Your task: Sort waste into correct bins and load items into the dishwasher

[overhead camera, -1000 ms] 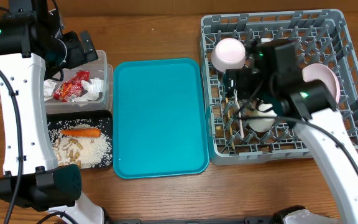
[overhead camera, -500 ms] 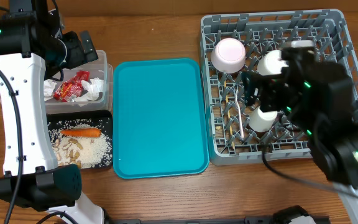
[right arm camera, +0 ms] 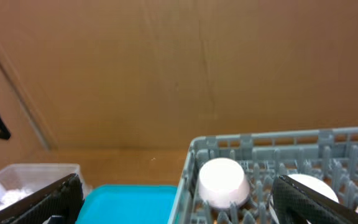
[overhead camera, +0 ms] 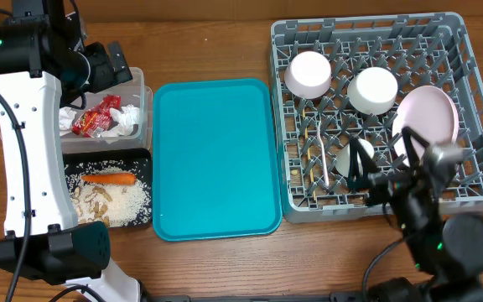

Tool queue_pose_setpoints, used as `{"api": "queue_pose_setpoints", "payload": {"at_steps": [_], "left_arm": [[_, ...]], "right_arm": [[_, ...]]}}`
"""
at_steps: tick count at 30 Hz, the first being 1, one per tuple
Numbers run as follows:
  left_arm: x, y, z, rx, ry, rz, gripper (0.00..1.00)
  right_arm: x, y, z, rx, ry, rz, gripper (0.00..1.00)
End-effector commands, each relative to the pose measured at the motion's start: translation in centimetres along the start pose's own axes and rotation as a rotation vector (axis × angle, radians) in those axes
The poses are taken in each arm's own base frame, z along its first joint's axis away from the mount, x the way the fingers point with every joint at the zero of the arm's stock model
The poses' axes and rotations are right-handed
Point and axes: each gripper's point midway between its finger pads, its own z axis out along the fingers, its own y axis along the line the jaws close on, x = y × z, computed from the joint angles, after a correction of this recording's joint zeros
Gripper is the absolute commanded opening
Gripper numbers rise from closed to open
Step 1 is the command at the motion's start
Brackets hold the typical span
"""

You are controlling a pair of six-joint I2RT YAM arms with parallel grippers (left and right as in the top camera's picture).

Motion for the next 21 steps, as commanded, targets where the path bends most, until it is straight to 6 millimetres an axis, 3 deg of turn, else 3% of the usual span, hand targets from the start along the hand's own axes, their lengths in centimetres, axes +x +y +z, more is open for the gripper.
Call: {"api": "queue_pose_setpoints", "payload": {"at_steps": [1, 5, 13, 21], "left_arm": [[-0.2, -0.3, -0.4, 0.009, -0.014, 0.008, 1.00], [-0.2, -0.3, -0.4, 0.009, -0.014, 0.008, 1.00], [-0.2, -0.3, -0.4, 0.009, -0.014, 0.008, 1.00], [-0.2, -0.3, -0.4, 0.009, -0.014, 0.008, 1.00]], "right_arm": [[3.3, -1.6, -0.5, 0.031, -0.023, 0.002, 1.00], [5.7, -2.8, -1.2, 0.049, -0.043, 0.026, 1.00], [6.4, -4.0, -2.5, 0.081, -0.116, 0.032, 1.00], [9.1, -4.5, -2.4, 0.058, -0.117, 0.045, 1.00]]}}
